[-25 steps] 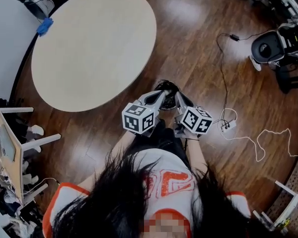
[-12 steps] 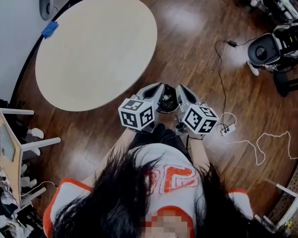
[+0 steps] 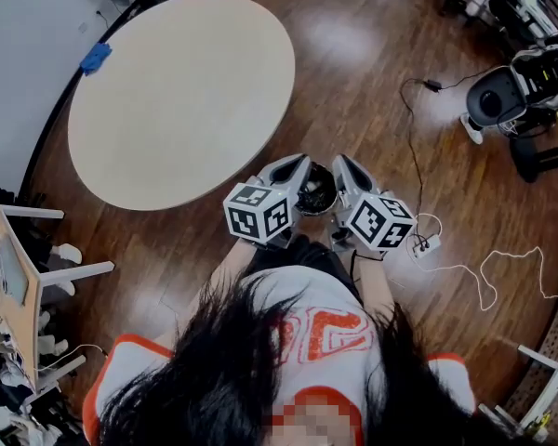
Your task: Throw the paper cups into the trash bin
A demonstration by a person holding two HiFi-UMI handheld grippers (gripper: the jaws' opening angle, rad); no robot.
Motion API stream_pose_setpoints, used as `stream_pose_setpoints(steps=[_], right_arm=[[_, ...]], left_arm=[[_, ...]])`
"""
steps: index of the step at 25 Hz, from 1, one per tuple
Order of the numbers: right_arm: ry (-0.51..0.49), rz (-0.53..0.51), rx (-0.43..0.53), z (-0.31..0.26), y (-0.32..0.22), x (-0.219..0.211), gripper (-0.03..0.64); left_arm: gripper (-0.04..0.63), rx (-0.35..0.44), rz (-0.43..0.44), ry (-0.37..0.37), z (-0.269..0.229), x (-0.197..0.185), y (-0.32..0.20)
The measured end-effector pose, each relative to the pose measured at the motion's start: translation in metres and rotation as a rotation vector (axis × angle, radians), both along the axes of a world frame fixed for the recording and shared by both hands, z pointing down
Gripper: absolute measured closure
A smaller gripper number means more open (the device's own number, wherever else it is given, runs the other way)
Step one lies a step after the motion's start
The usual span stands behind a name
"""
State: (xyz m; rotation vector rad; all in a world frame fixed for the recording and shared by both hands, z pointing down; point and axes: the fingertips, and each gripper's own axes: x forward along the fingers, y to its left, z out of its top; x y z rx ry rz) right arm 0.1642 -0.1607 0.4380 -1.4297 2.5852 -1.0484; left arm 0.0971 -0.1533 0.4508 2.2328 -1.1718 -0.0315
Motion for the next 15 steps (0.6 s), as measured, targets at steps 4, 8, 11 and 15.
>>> stream_pose_setpoints(steps=[4,8,11,15], right_arm=[[-0.001,-0.008,0.005,-0.002,0.0,-0.006,0.615],[0.006,-0.008,0.004,-0.001,0.0,-0.011,0.615],[0.02,-0.007,0.001,0.0,0.001,-0.012,0.617],[0.027,-0.004,-0.004,0.001,0.003,-0.011,0.617]], left_arm=[[0.595,0.007,0.009,-0.004,-0.003,-0.001,0.001],[0.595,0.008,0.013,-0.003,-0.002,-0.005,0.001],[0.595,0.007,0.015,-0.001,-0.003,-0.005,0.002],[0.595,0.003,0.015,-0.001,-0.003,-0.006,0.002]])
